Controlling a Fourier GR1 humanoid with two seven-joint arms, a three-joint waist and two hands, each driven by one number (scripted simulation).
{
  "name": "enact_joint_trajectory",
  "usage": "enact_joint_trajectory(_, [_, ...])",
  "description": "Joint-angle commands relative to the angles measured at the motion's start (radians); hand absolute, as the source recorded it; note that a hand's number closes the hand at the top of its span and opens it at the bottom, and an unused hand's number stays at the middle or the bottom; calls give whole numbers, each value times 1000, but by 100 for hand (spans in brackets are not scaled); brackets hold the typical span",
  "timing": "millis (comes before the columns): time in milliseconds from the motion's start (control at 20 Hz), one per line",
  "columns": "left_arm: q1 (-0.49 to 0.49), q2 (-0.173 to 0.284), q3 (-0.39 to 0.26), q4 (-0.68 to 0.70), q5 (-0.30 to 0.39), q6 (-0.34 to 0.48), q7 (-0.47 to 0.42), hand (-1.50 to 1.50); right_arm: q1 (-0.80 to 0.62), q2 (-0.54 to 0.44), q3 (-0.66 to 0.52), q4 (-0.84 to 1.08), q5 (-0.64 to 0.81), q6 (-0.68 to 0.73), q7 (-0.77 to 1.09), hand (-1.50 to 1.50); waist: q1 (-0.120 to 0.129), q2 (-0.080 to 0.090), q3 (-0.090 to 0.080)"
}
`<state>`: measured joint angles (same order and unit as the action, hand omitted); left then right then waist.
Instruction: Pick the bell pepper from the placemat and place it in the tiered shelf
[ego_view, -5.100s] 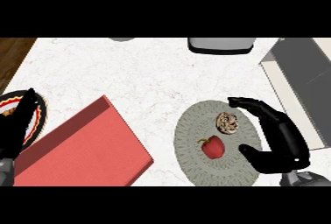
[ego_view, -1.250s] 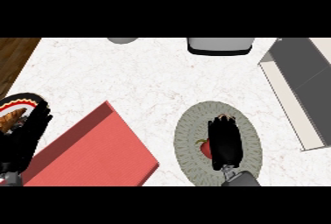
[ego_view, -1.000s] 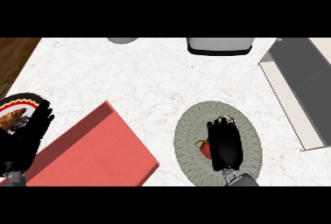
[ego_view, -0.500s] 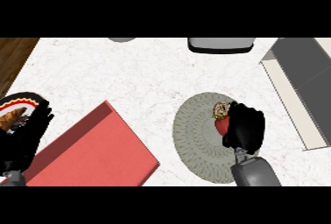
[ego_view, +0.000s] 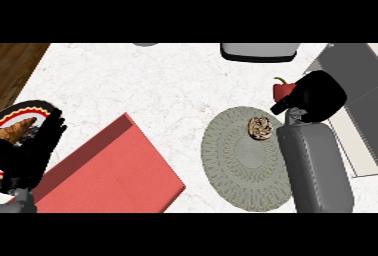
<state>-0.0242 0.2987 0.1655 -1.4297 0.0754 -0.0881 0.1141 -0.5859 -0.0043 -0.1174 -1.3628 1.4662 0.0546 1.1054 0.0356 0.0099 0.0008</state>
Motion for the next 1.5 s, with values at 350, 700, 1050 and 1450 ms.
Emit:
enact_joint_trajectory(350, [-12,0,6,52,-23,6,-34,0,-351,4,-97,2,84,-127,278,150,-13,-6,-2])
enact_joint_trajectory(700, [-8,-2,11,-1,-14,12,21,0,-499,4,-72,-15,184,-11,328,150,-18,-11,-2])
enact_joint_trajectory(1050, [15,2,34,28,5,-9,-5,0,-567,-50,-182,41,356,79,237,150,-27,-11,-2])
enact_joint_trajectory(1450, [23,-27,6,6,-17,4,-2,0,-687,-127,-314,147,428,211,162,150,-22,-8,-2])
